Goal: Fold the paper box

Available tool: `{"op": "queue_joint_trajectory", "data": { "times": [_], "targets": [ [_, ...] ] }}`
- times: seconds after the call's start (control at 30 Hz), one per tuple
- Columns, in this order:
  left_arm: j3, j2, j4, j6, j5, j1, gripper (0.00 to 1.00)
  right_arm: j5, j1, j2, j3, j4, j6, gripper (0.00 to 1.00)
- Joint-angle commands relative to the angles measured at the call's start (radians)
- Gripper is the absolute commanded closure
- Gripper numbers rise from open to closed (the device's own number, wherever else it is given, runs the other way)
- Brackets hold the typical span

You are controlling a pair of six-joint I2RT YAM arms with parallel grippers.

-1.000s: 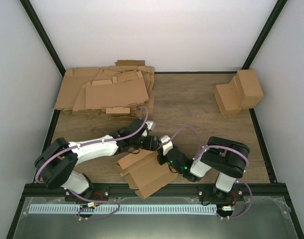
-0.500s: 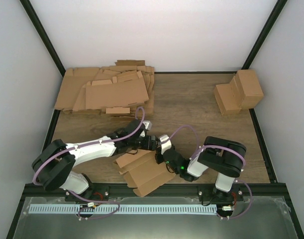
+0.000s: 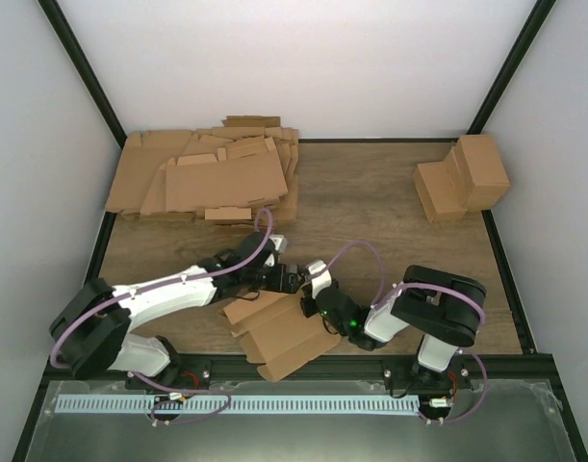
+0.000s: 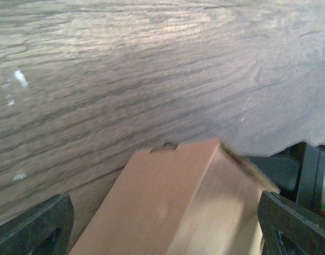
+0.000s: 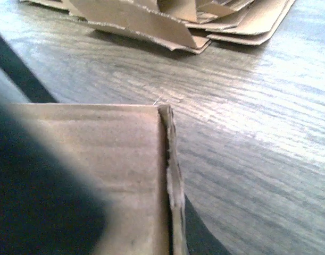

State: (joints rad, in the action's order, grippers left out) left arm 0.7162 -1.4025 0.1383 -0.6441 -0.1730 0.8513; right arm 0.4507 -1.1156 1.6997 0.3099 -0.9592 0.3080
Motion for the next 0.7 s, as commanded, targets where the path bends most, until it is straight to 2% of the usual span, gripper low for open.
{"op": "queue_joint_trajectory", "data": {
  "times": [0.0,0.1,0.23,0.4,0.53,0.67],
  "targets": [
    [0.048,0.124,0.201,0.059,0.123,-0.003,0.00,0.085,0.005,-0.054,0.014,0.013,0.026,0.99],
    [0.146,0.218,0.345,0.103,0.221,-0.003,0.00,0.098,0.007,-0.082,0.041,0.082,0.041,0.99],
    [0.286,0.293,0.501,0.141,0.280,-0.003,0.00,0.117,0.044,-0.132,0.100,0.225,0.117,0.99],
    [0.425,0.383,0.634,0.135,0.338,-0.004,0.00,0.069,0.184,-0.218,0.150,0.447,0.291,0.99],
    [0.466,0.428,0.684,0.115,0.310,-0.003,0.00,0.016,0.306,-0.304,0.152,0.558,0.420,0.99],
    [0.424,0.479,0.716,0.053,0.231,-0.003,0.00,-0.093,0.433,-0.386,0.111,0.572,0.525,0.99]
  ]
}}
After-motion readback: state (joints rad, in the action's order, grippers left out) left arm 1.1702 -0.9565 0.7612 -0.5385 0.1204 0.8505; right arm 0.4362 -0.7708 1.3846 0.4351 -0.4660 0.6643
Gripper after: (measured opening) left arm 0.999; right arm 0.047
